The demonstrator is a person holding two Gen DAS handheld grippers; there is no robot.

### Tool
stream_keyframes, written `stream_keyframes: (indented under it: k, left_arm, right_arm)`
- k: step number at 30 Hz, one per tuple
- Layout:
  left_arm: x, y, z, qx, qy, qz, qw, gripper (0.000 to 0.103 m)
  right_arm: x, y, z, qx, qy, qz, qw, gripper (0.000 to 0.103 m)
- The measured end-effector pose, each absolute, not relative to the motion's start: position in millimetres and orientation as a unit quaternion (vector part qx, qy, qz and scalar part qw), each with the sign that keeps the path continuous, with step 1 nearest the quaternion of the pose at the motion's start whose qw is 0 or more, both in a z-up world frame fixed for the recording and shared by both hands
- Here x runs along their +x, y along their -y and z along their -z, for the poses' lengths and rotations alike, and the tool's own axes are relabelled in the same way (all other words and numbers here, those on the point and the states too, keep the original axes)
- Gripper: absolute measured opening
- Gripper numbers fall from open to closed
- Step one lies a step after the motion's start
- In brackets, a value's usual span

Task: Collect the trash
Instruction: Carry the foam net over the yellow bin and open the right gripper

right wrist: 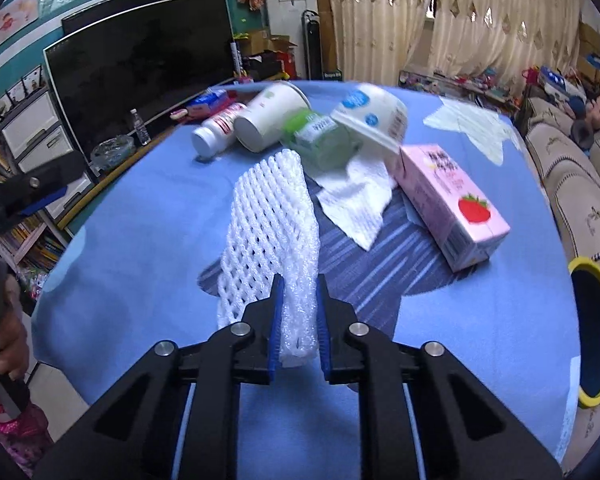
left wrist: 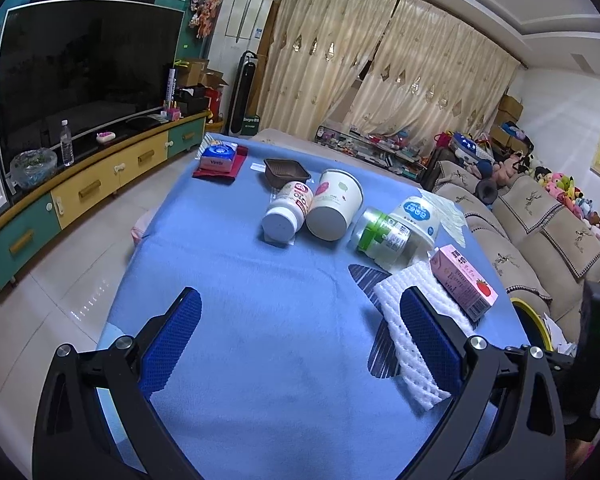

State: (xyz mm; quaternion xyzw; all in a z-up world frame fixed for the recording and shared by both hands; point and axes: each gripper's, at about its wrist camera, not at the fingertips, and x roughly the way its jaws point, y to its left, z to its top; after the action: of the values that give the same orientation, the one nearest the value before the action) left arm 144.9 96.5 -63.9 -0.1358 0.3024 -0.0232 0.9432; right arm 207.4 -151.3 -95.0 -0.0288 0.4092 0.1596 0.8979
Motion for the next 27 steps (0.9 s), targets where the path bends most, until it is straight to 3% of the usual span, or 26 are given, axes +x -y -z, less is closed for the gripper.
stream_keyframes:
  k: [13, 27]
  left_arm:
    - [131.4, -86.5, 47.9, -0.122, -0.286, 0.031, 0.95, 0.098]
    - [145.6, -59.2, 49.1, -0.106, -0.303, 0.048, 0.946, 0.098]
  right_arm:
    - [188.0, 259.4, 34.3, 0.008, -0.332, -0.011, 0.943, 0.015]
    - [183.4, 453.7, 73.7, 0.086, -0.359, 0.231, 0.9, 0.015]
